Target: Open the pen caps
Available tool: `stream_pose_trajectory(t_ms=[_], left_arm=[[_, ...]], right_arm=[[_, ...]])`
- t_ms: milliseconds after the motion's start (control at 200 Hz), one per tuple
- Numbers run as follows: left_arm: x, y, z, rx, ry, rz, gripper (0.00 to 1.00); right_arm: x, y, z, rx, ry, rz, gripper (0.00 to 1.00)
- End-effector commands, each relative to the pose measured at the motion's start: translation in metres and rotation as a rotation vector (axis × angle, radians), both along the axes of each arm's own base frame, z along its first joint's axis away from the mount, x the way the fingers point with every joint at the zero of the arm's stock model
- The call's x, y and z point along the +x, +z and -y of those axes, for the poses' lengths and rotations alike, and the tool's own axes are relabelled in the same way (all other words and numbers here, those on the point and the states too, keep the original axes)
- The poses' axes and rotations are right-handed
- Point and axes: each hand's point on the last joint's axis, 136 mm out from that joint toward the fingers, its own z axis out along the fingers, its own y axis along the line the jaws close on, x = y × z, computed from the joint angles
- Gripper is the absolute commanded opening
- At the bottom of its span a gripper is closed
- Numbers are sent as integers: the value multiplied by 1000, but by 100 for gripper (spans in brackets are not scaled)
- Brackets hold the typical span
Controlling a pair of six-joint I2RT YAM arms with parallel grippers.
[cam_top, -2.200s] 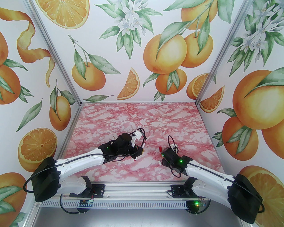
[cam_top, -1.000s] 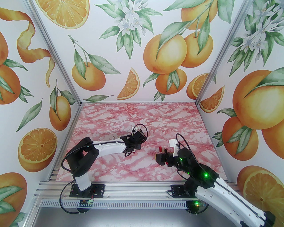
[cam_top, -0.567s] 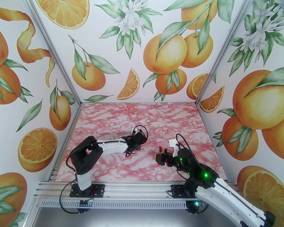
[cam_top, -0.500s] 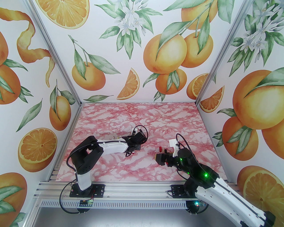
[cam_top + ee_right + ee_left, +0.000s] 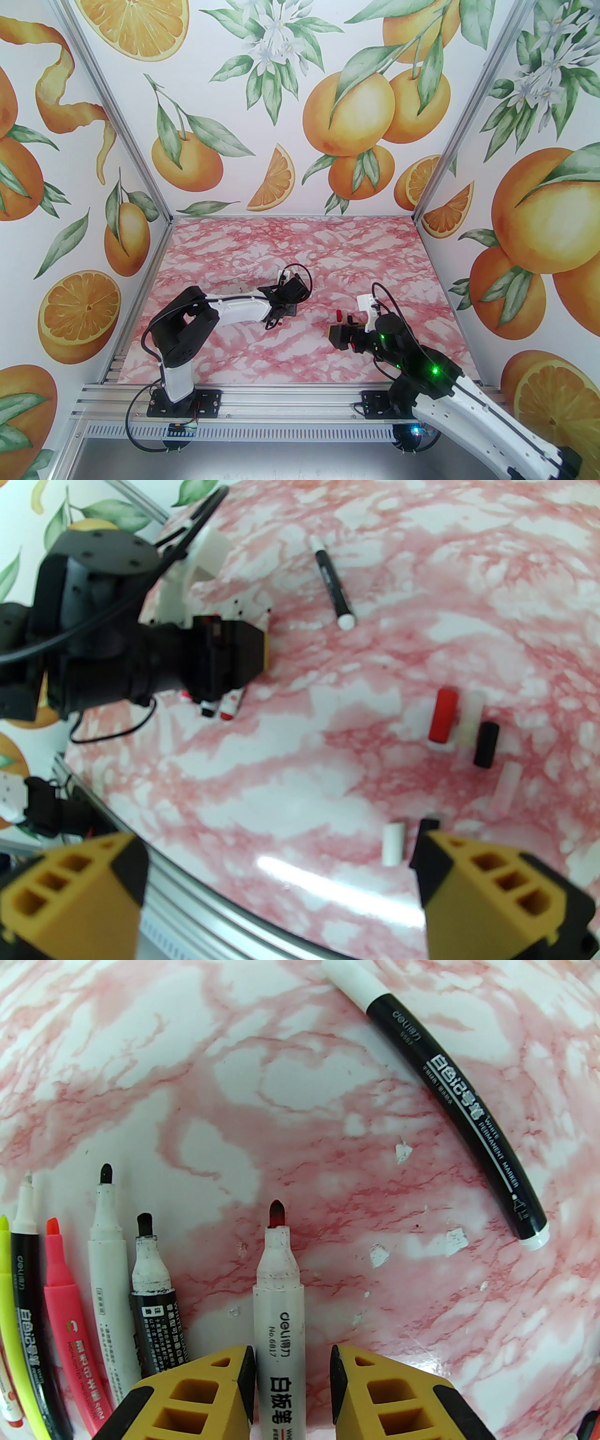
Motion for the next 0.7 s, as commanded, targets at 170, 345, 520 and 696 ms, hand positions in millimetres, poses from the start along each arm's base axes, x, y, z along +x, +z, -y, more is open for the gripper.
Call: stream_pose_trajectory(t_ms=[170,345,520,696], left_arm=[[22,62,33,-131,-42,52,45],[39,63,49,-131,-50,40,52],[56,50,59,-115,-33,23,53],[68,35,63,-111,4,12,54]], right_arm=[[2,8,3,26,-32,18,100],[2,12,4,41,-45,27,100],[1,13,8,35,-54,28,100],[0,12,10,32,-58,27,100]])
